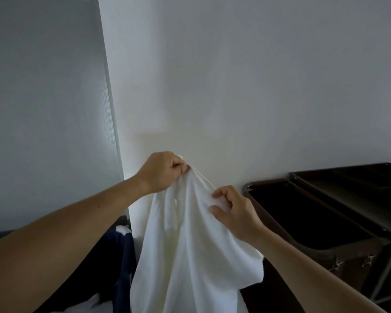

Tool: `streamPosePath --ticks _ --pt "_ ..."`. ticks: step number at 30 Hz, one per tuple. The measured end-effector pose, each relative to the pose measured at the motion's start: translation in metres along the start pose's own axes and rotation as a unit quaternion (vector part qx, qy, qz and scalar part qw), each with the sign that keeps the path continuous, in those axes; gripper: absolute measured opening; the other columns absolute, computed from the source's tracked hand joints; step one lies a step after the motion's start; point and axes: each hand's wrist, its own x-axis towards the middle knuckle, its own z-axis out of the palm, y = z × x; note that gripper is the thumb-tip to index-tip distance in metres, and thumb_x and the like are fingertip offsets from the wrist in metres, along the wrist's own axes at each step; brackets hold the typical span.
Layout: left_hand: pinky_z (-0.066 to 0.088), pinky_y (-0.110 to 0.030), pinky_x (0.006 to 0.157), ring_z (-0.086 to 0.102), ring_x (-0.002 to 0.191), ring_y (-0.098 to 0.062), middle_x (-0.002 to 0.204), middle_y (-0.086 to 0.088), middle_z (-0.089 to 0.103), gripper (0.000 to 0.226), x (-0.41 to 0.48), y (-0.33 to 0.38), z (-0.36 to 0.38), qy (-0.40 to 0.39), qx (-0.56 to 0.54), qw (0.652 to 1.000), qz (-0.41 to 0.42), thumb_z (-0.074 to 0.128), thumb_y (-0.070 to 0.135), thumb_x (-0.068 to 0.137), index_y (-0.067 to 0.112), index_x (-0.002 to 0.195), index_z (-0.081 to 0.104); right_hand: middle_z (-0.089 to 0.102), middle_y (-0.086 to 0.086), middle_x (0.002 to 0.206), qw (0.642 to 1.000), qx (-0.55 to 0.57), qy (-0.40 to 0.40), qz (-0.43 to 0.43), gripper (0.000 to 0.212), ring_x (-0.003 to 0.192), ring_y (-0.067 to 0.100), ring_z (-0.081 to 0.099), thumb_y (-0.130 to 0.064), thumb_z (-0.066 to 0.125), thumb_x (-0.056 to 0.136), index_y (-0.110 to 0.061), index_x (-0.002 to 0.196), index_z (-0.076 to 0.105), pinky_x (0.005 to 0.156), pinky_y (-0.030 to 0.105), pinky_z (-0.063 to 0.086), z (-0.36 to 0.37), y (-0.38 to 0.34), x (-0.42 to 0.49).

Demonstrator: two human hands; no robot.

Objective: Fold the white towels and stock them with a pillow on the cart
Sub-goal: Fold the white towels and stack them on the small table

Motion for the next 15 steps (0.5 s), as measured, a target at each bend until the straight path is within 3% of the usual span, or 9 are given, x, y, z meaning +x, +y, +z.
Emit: streamPosePath --ticks 2,4,8,11,15 --pt "0.032 0.001 0.065 0.054 0.071 0.015 0.068 0.015 0.057 0.023 0.006 0.000 -0.004 0.025 0.006 1.000 -0.011 0.061 0.020 0.097 0.008 0.086 0.078 0.059 -0.026 0.072 0.999 0.002 -0.002 0.039 0.023 0.065 -0.006 0.055 -0.032 0.075 0.084 -0.042 0.087 0.055 0.058 0.010 0.040 -0.004 0.004 0.001" --pt "0.032 0.000 0.066 0.057 0.071 0.006 0.071 0.017 0.059 0.021 0.010 -0.001 -0.005 0.048 -0.002 0.999 -0.023 0.060 0.020 0.098 0.011 0.091 0.079 0.057 -0.023 0.060 0.997 -0.008 -0.042 0.065 0.020 0.057 -0.007 0.053 -0.035 0.077 0.082 -0.039 0.076 0.058 0.053 0.010 0.039 -0.006 0.007 0.000" --pt "0.035 -0.023 0.066 0.063 0.081 -0.021 0.084 -0.004 0.073 0.027 0.016 -0.010 -0.005 0.068 0.020 0.995 -0.069 0.057 0.021 0.098 0.006 0.089 0.078 0.054 -0.021 0.050 0.989 0.016 -0.113 0.093 0.027 0.046 -0.004 0.049 -0.030 0.073 0.089 -0.029 0.065 0.062 0.050 0.008 0.037 -0.015 0.012 -0.010" --pt "0.034 -0.024 0.068 0.058 0.079 -0.019 0.086 -0.006 0.074 0.026 0.016 -0.026 -0.007 0.089 0.019 0.987 -0.131 0.058 0.022 0.098 0.007 0.090 0.078 0.060 -0.020 0.059 0.986 -0.050 -0.130 0.092 0.025 0.055 -0.006 0.054 -0.031 0.071 0.091 -0.033 0.067 0.063 0.054 0.007 0.038 -0.032 0.018 -0.020" --pt "0.039 -0.024 0.075 0.058 0.087 -0.018 0.093 -0.004 0.072 0.022 0.016 -0.037 -0.001 0.108 -0.038 0.975 -0.192 0.060 0.023 0.096 0.009 0.096 0.078 0.055 -0.023 0.086 0.958 -0.197 -0.196 0.071 0.022 0.083 -0.003 0.053 -0.034 0.074 0.082 -0.041 0.071 0.056 0.068 0.006 0.033 -0.038 0.031 -0.034"
